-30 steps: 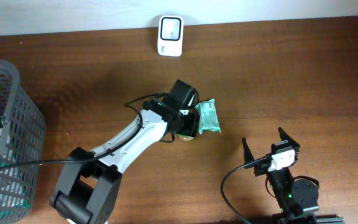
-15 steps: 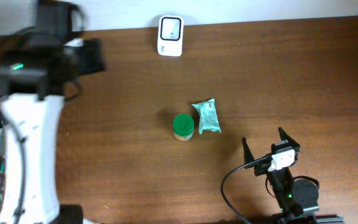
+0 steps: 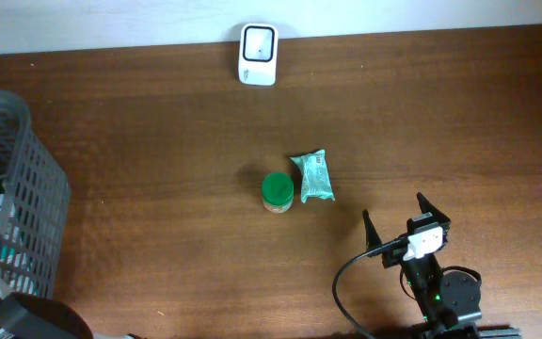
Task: Scan the item barcode
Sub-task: 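Grasp the green-and-white 3M gloves pack in the basket with the left gripper, then lay the 3M gloves pack left of the jar and release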
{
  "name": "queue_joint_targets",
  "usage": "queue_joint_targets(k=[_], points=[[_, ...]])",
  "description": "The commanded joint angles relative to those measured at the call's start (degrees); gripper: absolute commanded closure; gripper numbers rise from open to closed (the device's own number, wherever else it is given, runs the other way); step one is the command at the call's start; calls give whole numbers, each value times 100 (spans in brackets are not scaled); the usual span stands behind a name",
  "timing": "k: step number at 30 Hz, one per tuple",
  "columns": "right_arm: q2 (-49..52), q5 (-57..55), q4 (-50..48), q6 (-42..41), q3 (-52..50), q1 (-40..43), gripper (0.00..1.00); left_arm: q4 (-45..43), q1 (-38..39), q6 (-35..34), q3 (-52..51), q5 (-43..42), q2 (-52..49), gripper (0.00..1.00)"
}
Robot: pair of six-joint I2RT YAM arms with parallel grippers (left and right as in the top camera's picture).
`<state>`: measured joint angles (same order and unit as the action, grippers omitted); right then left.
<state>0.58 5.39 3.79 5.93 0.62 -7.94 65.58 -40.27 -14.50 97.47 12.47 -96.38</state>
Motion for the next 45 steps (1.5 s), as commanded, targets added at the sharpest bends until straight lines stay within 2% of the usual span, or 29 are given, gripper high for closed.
queue_joint_targets(k=[1, 6, 7, 8, 9, 12, 13, 17, 18, 19, 21, 22, 23, 24, 26, 28, 29, 30, 33, 37, 41, 42, 45], points=[[-39, 11, 22, -37, -31, -35, 2, -295, -181, 442, -680, 55, 4, 25], [-39, 11, 22, -37, -31, -35, 2, -1587, -188, 2026, -1923, 50, -7, 20], [-39, 11, 22, -37, -31, -35, 2, -1862, -192, 2793, -2260, 111, -7, 18], [-39, 11, 22, -37, -31, -35, 2, -1937, -192, 3075, -2385, 111, -17, 18], [-39, 11, 22, -37, -31, -35, 2, -2122, -192, 3097, -2573, 177, -79, 12], [-39, 11, 22, -37, -31, -35, 1, -2118, -192, 3110, -2651, 586, -542, 9], [-39, 11, 22, -37, -31, -35, 2, -2127, -201, 3110, -2653, 811, -734, 8], [-39, 11, 20, -37, -31, -35, 2, -2157, -267, 3108, -2653, 815, -1423, 10], [-39, 11, 22, -37, -31, -35, 1, -2192, -267, 3108, -2653, 820, -1552, 14], [-39, 11, 20, -37, -31, -35, 2, -2238, -267, 3084, -2651, 815, -1591, 24], [-39, 11, 20, -37, -31, -35, 2, -2299, -267, 3084, -2605, 787, -1543, 29], [-39, 11, 20, -37, -31, -35, 2, -2275, -267, 3084, -2590, 787, -1506, 41], [-39, 11, 20, -37, -31, -35, 2, -2267, -267, 3077, -2573, 787, -1462, 60], [-39, 11, 20, -37, -31, -35, 2, -2208, -267, 3062, -2481, 789, -1349, 84], [-39, 11, 20, -37, -31, -35, 2, -2002, -267, 3032, -2162, 789, -1097, 84], [-39, 11, 20, -37, -31, -35, 2, -1716, -264, 2599, -1561, 787, -678, 86], [-39, 11, 20, -37, -31, -35, 2, -1604, -262, 2485, -1307, 787, -490, 91], [-39, 11, 20, -37, -31, -35, 2, -1510, -249, 2420, -1036, 785, -232, 100], [-39, 11, 20, -37, -31, -37, 2, -1606, -7, 2420, -549, 785, 442, 100], [-39, 11, 20, -37, -31, -37, 2, -1849, 697, 2417, 76, 791, 1056, 100], [-39, 11, 20, -37, -31, -35, 2, -1891, 2253, 2417, 363, 787, 2063, 100], [-39, 11, 20, -37, -31, -35, 1, -1853, 2833, 2236, 363, 737, 2306, 100], [-39, 11, 20, -37, -31, -35, 1, -1137, 4380, 1495, 345, -245, 2481, 100]])
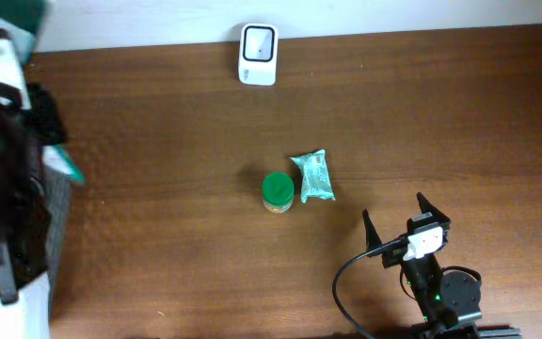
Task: Scan the item barcode
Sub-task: 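Lay the 3M gloves pack left of the jar and release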
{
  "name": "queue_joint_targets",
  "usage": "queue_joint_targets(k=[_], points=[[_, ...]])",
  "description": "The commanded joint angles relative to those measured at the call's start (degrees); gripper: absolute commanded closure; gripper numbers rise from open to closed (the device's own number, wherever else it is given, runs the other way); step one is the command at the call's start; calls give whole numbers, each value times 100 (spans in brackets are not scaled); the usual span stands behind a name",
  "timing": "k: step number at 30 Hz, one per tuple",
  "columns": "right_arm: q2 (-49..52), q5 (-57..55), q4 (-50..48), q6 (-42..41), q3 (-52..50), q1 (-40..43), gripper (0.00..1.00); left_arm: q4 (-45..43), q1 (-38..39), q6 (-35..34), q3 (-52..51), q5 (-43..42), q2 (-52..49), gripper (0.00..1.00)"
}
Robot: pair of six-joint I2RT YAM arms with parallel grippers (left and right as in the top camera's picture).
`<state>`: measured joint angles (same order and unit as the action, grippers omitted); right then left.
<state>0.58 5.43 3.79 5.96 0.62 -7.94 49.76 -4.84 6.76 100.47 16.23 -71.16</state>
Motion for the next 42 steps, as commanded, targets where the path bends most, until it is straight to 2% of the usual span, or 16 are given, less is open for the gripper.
queue_joint_targets(k=[1, 4, 7, 10, 13, 15, 16, 17, 18, 23, 26, 32, 34, 36, 39, 42], points=[[-39, 7, 20, -39, -31, -35, 2, 796, 1322, -922, -24, -621, -192, 100], [-39, 7, 22, -39, -31, -35, 2, 1364, 2256, -1578, -337, -621, -874, 100], [-39, 7, 20, -39, -31, -35, 2, 1742, 2863, -2712, -859, -621, -1871, 100], [-39, 7, 20, -39, -31, -35, 2, 1716, 3355, -2951, -1047, -638, -2955, 100], [-39, 7, 20, -39, -31, -35, 2, 1742, 3421, -3462, -1049, -645, -3611, 100], [-39, 7, 20, -39, -31, -35, 2, 1759, 3421, -3460, -1049, -756, -3851, 100], [-39, 7, 20, -39, -31, -35, 1, 1788, 3421, -3458, -1049, -846, -3921, 71], [-39, 7, 20, -39, -31, -35, 2, 1788, 3421, -3458, -1049, -951, -3921, 18], [-39, 7, 22, -39, -31, -35, 2, 1788, 3421, -3456, -1049, -962, -3921, 1], [-39, 7, 22, -39, -31, -35, 2, 1937, 3305, -3152, -737, -962, -3919, 1], [-39, 7, 22, -39, -31, -35, 2, 2535, 3021, -2894, 361, -955, -3908, 1], [-39, 7, 20, -39, -31, -35, 2, 4159, 2028, -2288, 3626, -782, -3908, 1], [-39, 7, 20, -39, -31, -35, 2, 4649, 1305, -2284, 4723, -763, -3908, 1], [-39, 7, 20, -39, -31, -35, 2, 4695, 597, -2048, 5230, -898, -3805, 1], [-39, 7, 20, -39, -31, -35, 2, 4695, -815, -2059, 5366, -898, -3493, 1], [-39, 7, 20, -39, -31, -37, 2, 4666, -2162, -2490, 5110, -894, -3491, 1]])
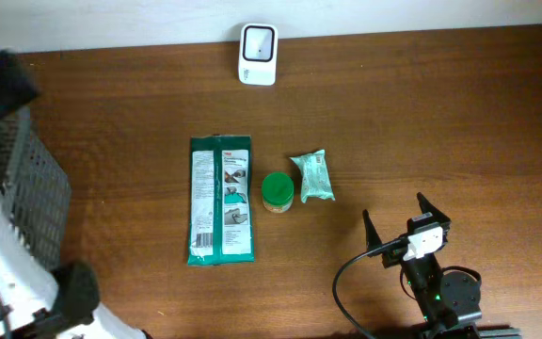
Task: Scan the item barcode
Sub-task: 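Lay the 3M gloves pack left of the jar and release, then grasp the white cream tube in the basket with the left gripper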
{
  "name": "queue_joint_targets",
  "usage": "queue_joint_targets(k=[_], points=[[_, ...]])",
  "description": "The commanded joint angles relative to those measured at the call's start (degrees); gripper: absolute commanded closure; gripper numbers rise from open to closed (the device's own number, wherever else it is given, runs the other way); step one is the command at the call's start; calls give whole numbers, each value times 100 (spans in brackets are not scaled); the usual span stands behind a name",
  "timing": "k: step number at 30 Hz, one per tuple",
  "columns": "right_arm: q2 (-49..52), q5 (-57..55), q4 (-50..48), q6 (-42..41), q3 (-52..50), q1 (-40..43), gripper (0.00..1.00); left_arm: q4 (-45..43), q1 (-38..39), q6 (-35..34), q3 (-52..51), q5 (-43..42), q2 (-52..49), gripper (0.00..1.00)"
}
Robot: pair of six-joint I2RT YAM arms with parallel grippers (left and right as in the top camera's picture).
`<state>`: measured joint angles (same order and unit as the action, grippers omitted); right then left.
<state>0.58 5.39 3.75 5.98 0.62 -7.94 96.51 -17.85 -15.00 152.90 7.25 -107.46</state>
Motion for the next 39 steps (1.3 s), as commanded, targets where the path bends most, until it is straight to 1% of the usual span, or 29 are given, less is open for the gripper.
queue_joint_targets(k=[1, 4, 6, 8, 9, 12, 13, 16, 17, 18, 21, 22, 23, 27, 31, 35, 36, 38, 39], points=[[-39, 11, 24, -42, -31, -37, 2, -87, -1353, -385, -444, 2, 140, 0], [-39, 11, 24, -39, -31, -37, 2, -446, -2041, -492, -1517, -2, 140, 2], [-39, 11, 24, -42, -31, -37, 2, -1005, -2345, -332, -2647, -66, 140, 3], [-39, 11, 24, -42, -31, -37, 1, -1596, -2452, 39, -3571, -57, 140, 4], [-39, 11, 24, -42, -31, -37, 2, -1818, -2492, 199, -3899, -39, 140, 4], [-39, 11, 24, -42, -31, -37, 2, -2542, -2551, 835, -4972, 72, 140, 8], [-39, 11, 24, -42, -31, -37, 2, -2693, -2551, 960, -5176, 107, 140, 8], [-39, 11, 24, -42, -31, -37, 2, -3547, -2551, 1716, -5993, 219, 140, 15], [-39, 11, 24, -42, -31, -37, 2, -3897, -2551, 2081, -6325, 216, 140, 22], [-39, 11, 24, -42, -31, -37, 2, -4186, -2551, 2334, -6581, 219, 140, 22], [-39, 11, 24, -42, -31, -37, 2, -5012, -2551, 2675, -7230, 216, 133, 21], [-39, 11, 24, -42, -31, -37, 2, -5213, -2551, 2865, -7440, 219, 131, 23], [-39, 11, 24, -39, -31, -37, 2, -5331, -2553, 2951, -7558, 221, 131, 28], [-39, 11, 24, -42, -31, -37, 2, -6089, -2553, 2992, -8120, 308, 129, 29], [-39, 11, 24, -42, -31, -37, 2, -6590, -2588, 3014, -8480, 564, 129, 32], [-39, 11, 24, -42, -31, -37, 2, -6824, -2651, 3010, -8756, 562, 129, 39], [-39, 11, 24, -42, -31, -37, 2, -6828, -2649, 3010, -8760, 562, 129, 45], [-39, 11, 24, -42, -31, -35, 2, -6843, -2649, 3010, -8760, 564, 131, 76], [-39, 11, 24, -42, -31, -35, 2, -6848, -2649, 3010, -8747, 566, 131, 86]])
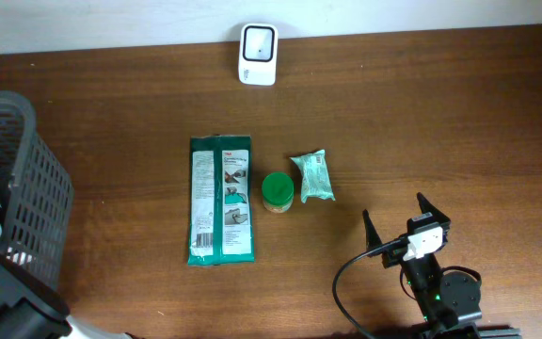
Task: Scan the item barcode
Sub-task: 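Grasp the white cream tube in the basket with the left gripper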
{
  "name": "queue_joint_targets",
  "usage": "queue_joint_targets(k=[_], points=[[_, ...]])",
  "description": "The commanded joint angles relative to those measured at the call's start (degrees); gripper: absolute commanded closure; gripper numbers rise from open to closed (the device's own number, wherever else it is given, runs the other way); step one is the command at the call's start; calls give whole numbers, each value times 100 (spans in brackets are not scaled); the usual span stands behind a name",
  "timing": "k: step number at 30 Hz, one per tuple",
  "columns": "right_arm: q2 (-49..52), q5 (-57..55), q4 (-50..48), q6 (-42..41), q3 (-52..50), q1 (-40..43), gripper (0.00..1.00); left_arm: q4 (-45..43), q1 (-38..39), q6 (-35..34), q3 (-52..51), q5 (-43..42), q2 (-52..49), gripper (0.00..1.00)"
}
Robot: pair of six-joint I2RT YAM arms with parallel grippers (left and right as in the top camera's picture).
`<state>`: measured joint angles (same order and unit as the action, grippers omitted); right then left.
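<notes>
A white barcode scanner stands at the table's far edge, in the middle. A long green flat packet lies mid-table. Right of it stands a green-lidded jar, then a small teal pouch lies beside that. My right gripper is open and empty near the front right, below and right of the pouch. Only part of my left arm shows at the bottom left corner, and its fingers are out of sight.
A grey mesh basket stands at the left edge, with some packets dimly visible through its wall. A black cable loops beside the right arm's base.
My left arm has moved from the left edge, where it crossed the basket, down to the bottom left corner. The basket shows whole again. Packet, jar, pouch and right arm are unmoved.
At first only the jar and the pouch lay mid-table, with my left arm low by the basket. Then the left arm was raised over the basket's place, blurred. Then the green packet lay left of the jar. Now the arm is back at the corner.
</notes>
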<state>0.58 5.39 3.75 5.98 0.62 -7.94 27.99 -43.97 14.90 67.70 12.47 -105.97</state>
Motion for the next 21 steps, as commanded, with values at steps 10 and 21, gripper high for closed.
queue_joint_targets(k=[10, 21], points=[[-39, 11, 24, -42, -31, -37, 2, 428, -31, -356, 804, -662, 2055, 100], [-39, 11, 24, -42, -31, -37, 2, 636, 2367, -1147, 1491, -1676, 4798, 100]])
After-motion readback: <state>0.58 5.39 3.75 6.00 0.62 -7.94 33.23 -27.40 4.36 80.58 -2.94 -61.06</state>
